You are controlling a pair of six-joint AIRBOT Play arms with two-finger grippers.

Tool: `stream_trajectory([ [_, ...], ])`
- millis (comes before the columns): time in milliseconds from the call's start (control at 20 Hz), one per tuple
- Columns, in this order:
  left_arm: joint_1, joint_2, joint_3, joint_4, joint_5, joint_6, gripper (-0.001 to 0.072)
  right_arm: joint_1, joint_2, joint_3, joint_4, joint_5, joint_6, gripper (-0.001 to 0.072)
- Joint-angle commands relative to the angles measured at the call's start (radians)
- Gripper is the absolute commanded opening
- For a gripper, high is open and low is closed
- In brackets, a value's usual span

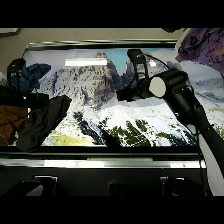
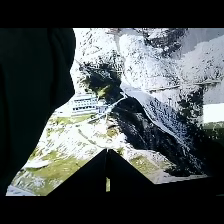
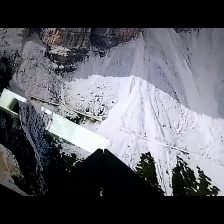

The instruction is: Fold the clothes and pants, and hang the long-sleeved shirts on hangers.

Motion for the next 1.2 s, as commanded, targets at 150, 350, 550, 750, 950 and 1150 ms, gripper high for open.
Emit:
stream_trajectory([
  [150, 0.0, -0.017, -0.001, 0.093, -0.047, -0.109, 0.0223, 0.001, 0.001, 0.001, 0.0, -0.004, 0.0, 0.0034],
  [350, 0.029, -0.076, -0.092, 0.307, -0.007, -0.222, 0.072, 0.001, 0.001, 0.001, -0.001, -0.01, 0.0, 0.0034],
  [550, 0.111, -0.132, -0.282, 0.299, 0.247, -0.227, 0.072, 0.001, 0.001, 0.001, 0.001, -0.04, 0.0, 0.0034],
  [750, 0.163, -0.235, -0.341, 0.299, 0.37, -0.246, 0.072, 0.001, 0.001, 0.001, 0.001, -0.041, 0.0, 0.0034],
  [950, 0.166, -0.342, -0.337, 0.27, 0.442, -0.252, 0.072, 0.001, 0.001, 0.001, 0.001, -0.04, 0.0, 0.0034],
  [1150, 0.159, -0.331, -0.325, 0.134, 0.431, -0.22, 0.0018, 0.001, 0.003, 0.003, 0.002, -0.004, 0.0, 0.0036],
])
